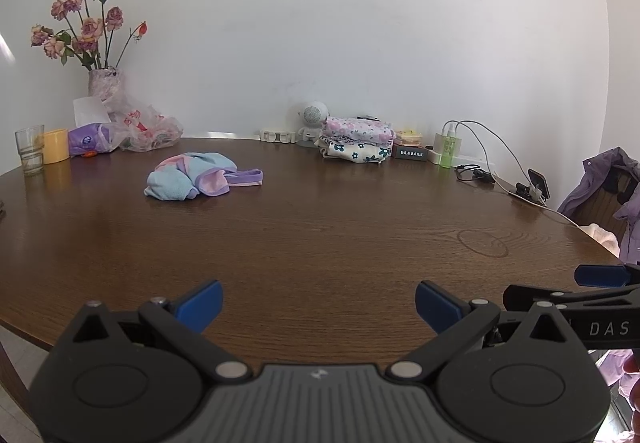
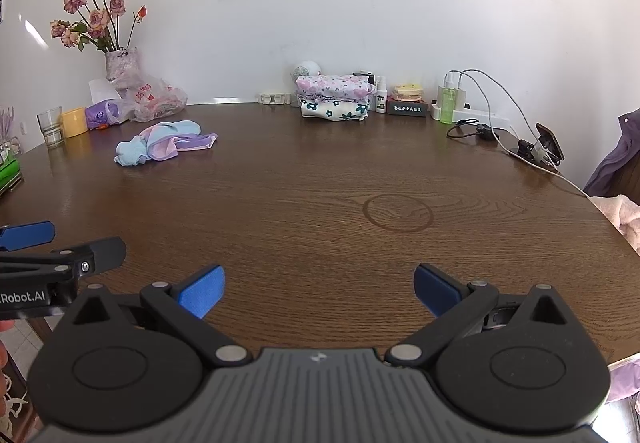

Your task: Fold clothes

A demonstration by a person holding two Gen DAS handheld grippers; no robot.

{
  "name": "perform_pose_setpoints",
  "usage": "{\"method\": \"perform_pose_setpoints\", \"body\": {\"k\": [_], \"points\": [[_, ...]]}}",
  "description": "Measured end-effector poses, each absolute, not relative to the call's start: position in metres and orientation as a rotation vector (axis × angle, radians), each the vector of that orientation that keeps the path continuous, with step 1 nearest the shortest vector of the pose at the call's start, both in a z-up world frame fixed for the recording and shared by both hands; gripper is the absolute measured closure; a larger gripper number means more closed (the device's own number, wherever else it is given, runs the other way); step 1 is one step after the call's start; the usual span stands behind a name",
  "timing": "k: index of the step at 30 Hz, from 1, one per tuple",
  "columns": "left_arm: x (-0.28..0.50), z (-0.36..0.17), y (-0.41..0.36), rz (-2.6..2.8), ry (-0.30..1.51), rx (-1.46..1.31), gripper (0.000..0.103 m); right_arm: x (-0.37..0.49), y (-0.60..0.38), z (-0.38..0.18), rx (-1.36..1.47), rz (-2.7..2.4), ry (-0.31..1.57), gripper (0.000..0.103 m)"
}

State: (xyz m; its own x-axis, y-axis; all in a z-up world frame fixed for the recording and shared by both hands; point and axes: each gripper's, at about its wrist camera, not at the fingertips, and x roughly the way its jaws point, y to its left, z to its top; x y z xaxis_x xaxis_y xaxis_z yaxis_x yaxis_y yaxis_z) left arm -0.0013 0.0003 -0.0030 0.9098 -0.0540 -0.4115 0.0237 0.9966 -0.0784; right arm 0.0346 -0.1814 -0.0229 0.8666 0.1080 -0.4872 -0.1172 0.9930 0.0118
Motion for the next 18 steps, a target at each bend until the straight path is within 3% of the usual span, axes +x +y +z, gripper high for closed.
{"method": "perform_pose_setpoints", "body": {"k": [18], "points": [[-0.0026, -0.0023, -0.001, -0.042, 0.428, -0.07, 0.0, 0.0328, -0.1811, -0.0239, -0.017, 0.118, 0.511, 0.0]]}}
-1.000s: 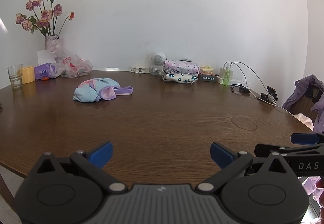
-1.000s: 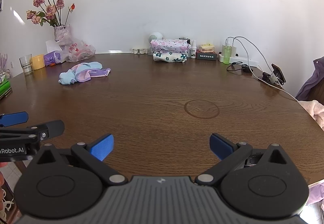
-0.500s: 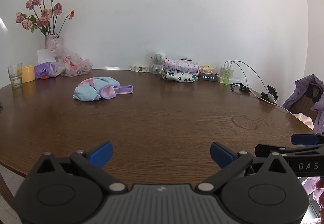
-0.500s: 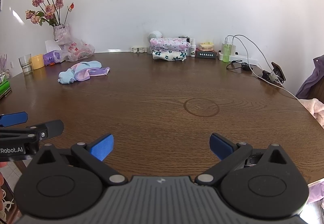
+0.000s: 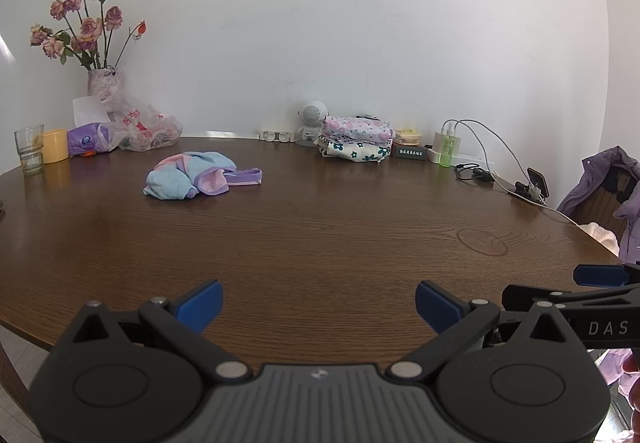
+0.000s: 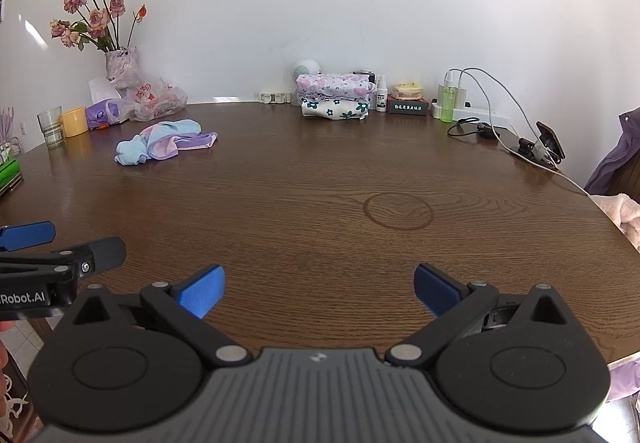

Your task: Fold clothes

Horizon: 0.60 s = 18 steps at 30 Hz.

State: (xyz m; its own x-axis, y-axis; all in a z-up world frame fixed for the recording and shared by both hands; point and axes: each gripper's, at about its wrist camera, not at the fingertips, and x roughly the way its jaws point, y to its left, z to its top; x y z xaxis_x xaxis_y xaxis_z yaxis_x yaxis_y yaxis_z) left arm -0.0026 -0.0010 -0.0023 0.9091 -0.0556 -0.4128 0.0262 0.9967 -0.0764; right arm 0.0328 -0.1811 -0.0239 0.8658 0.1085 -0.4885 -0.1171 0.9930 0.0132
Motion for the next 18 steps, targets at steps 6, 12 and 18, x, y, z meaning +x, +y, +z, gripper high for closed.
{"method": "perform_pose_setpoints", "body": {"k": [6, 12, 18], "points": [[-0.0032, -0.0017, -0.0012, -0.042, 0.427, -0.071, 0.0, 0.0331, -0.1815, -0.0233, -0.017, 0.119, 0.511, 0.0], [-0.0026, -0.001, -0.0007, -0.043, 0.427, -0.071, 0.0, 0.0328, -0.181, -0.0234, -0.016, 0.118, 0.51, 0.0], [-0.002, -0.0001, -0.0004, -0.046, 0.424, -0.071, 0.0, 0.0327, -0.1802, -0.0233, -0.016, 0.119, 0.51, 0.0]]}}
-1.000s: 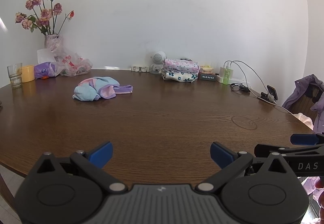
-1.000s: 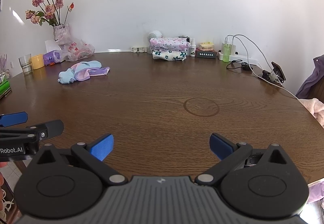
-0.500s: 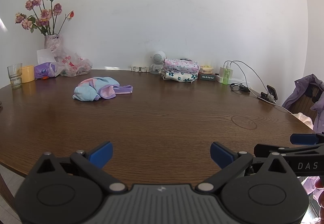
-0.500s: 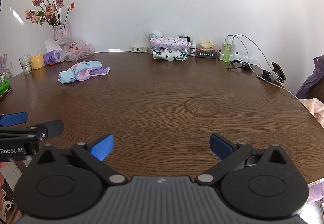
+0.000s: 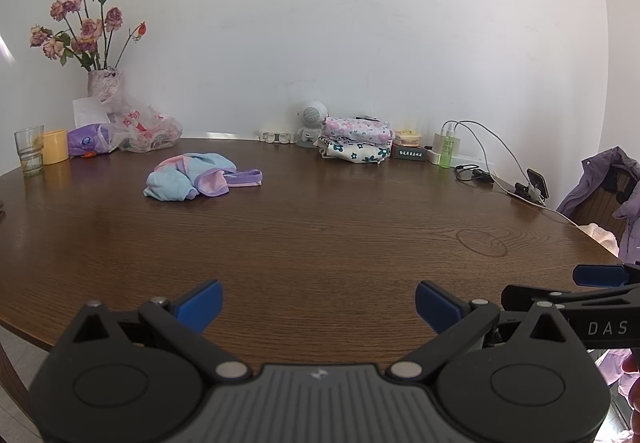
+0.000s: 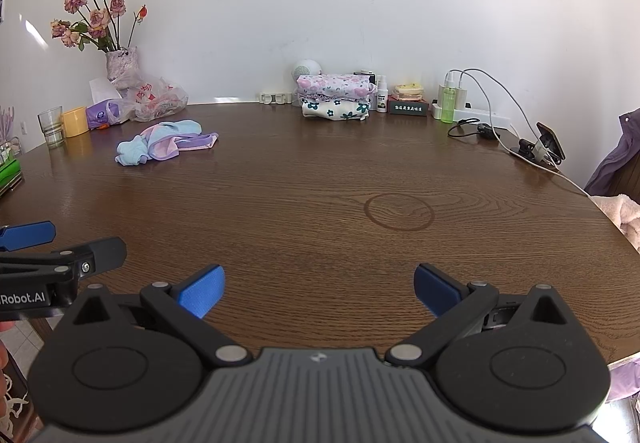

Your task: Fold clothes

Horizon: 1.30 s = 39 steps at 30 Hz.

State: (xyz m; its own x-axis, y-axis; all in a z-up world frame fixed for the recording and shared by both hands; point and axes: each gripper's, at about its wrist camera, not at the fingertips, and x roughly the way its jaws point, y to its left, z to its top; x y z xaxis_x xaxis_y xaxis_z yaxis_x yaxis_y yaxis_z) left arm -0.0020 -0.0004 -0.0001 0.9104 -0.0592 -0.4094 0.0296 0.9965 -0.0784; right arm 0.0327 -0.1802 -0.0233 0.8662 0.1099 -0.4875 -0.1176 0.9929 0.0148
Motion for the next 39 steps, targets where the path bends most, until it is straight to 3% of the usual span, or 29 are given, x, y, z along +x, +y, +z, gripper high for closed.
{"method": "perform_pose_setpoints", "body": {"k": [39], "points": [[-0.0026, 0.0012, -0.0014, -0.05, 0.414, -0.063, 0.0, 0.0353, -0.1827, -0.0221, -0.016, 0.125, 0.508, 0.0]]}}
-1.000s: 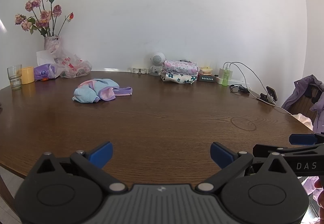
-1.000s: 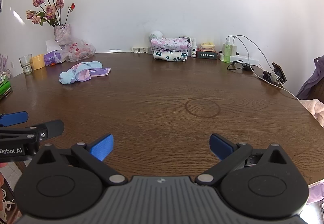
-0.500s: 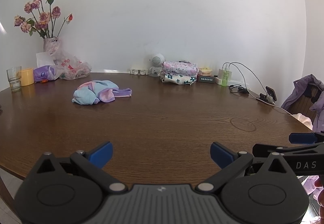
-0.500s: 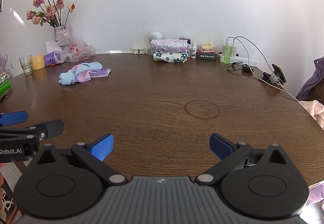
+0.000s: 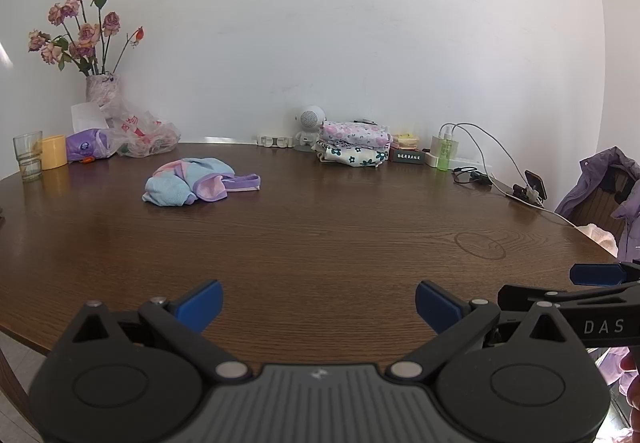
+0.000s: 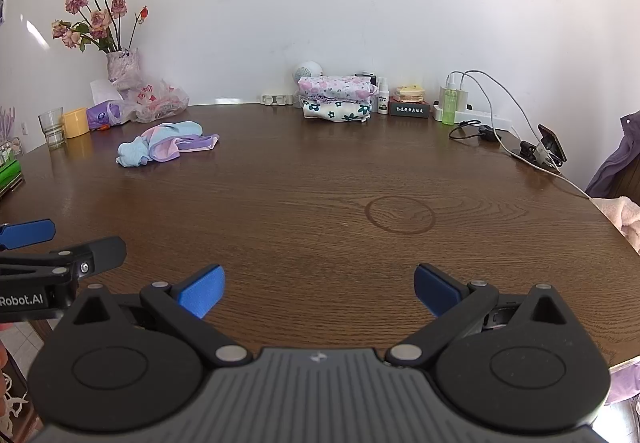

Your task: Fold clothes

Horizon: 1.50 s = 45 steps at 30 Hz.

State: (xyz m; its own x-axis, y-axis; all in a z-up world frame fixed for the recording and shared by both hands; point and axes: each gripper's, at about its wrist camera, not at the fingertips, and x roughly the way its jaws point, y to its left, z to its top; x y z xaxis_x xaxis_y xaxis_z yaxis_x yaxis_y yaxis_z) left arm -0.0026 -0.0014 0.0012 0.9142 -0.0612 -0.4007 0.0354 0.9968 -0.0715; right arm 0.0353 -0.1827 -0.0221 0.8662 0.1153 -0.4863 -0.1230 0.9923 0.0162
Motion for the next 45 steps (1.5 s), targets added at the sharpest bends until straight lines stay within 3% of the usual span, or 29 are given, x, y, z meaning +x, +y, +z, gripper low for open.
{"method": "perform_pose_setpoints", "body": {"k": [45], "points": [[0.018, 0.001, 0.025, -0.004, 0.428, -0.077, 0.0, 0.059, -0.17, -0.018, -0.034, 0.186, 0.516, 0.0]]}}
